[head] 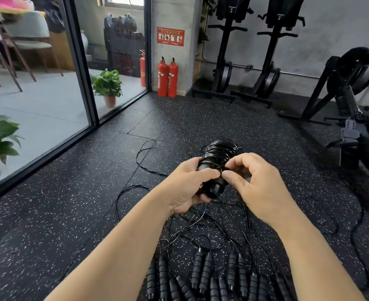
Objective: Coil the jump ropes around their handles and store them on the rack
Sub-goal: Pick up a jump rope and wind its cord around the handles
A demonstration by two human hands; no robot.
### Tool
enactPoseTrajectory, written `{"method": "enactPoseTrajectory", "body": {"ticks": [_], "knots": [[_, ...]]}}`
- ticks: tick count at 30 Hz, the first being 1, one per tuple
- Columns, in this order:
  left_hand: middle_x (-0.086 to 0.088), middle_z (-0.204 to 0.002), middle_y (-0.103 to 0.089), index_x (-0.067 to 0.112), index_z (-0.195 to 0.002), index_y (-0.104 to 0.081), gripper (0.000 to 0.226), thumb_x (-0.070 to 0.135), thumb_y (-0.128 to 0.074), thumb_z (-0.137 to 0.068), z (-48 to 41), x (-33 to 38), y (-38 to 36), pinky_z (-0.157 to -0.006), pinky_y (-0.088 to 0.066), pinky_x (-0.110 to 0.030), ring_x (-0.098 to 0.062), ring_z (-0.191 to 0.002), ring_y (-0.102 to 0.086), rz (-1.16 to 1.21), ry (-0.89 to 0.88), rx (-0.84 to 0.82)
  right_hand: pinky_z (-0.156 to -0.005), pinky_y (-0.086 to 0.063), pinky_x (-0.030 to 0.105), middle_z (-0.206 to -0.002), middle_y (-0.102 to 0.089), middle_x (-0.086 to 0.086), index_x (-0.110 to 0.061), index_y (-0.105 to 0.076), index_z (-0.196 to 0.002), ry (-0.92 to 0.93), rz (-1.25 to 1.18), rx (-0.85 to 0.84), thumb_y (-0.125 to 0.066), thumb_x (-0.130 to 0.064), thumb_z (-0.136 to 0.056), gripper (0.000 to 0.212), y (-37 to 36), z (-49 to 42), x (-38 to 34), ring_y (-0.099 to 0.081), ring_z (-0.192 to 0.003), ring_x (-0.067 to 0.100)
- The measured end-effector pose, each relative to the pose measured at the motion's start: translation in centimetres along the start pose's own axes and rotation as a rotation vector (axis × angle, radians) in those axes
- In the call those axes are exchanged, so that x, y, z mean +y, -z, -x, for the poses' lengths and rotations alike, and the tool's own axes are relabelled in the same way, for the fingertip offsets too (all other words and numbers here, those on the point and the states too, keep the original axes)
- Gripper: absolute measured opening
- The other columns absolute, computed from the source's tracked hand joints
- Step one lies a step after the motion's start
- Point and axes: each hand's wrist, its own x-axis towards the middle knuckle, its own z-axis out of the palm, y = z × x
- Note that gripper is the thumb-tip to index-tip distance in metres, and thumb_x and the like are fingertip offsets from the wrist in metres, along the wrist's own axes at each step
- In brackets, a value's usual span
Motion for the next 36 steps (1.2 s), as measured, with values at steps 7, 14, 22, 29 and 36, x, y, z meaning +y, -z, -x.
{"method": "enactPoseTrajectory", "body": {"ticks": [7,14,22,29,36], "knots": [[-0.01,-0.085,-0.058,0.008,-0.115,-0.051,0.018,0.003,-0.053,-0.097,-0.1,-0.5,-0.7,-0.037,-0.036,-0.018,-0.015,-0.061,-0.055,-0.001,-0.008,0.006,-0.066,-0.04,0.011,-0.081,-0.058,-0.01,-0.017,-0.06,-0.079,-0.002,0.046,0.098,-0.07,-0.017,-0.086,0.011,-0.3,0.3,0.0,-0.052,-0.079,0.002],[-0.002,-0.078,-0.057,0.016,-0.103,-0.056,0.007,0.016,-0.058,-0.095,-0.5,-0.6,-2.2,-0.038,-0.032,-0.018,-0.008,-0.049,-0.053,-0.02,0.005,0.164,-0.065,-0.044,0.036,-0.083,-0.053,-0.005,-0.014,-0.054,-0.08,0.053,0.175,0.211,-0.061,-0.019,-0.091,0.014,-1.4,0.6,-0.4,-0.05,-0.071,0.013],[0.011,-0.046,-0.05,0.016,-0.077,-0.056,0.015,0.01,-0.057,-0.091,-0.5,-0.3,-2.6,-0.034,-0.029,-0.011,-0.004,-0.037,-0.047,0.066,-0.06,0.236,-0.061,-0.045,0.029,-0.08,-0.056,-0.005,-0.012,-0.062,-0.08,0.209,0.138,0.262,-0.07,-0.016,-0.087,0.011,-1.1,0.9,-0.5,-0.054,-0.069,0.011],[-0.005,-0.08,-0.063,0.022,-0.092,-0.065,0.018,0.023,-0.064,-0.074,-0.7,-0.1,-1.7,-0.045,-0.034,-0.018,-0.018,-0.062,-0.054,-0.05,-0.088,0.197,-0.068,-0.053,0.017,-0.08,-0.069,-0.005,-0.021,-0.07,-0.097,-0.013,-0.346,0.081,-0.054,-0.001,-0.094,0.025,1.2,1.2,-0.2,-0.066,-0.073,0.007],[0.0,-0.071,-0.06,0.016,-0.108,-0.064,0.024,0.007,-0.052,-0.09,-0.5,-0.4,-2.2,-0.042,-0.037,-0.016,-0.008,-0.046,-0.051,-0.167,-0.05,0.084,-0.072,-0.048,0.023,-0.085,-0.057,-0.011,-0.021,-0.073,-0.1,0.228,0.12,0.052,-0.068,-0.002,-0.084,0.025,1.9,1.1,0.1,-0.056,-0.08,0.006]]}}
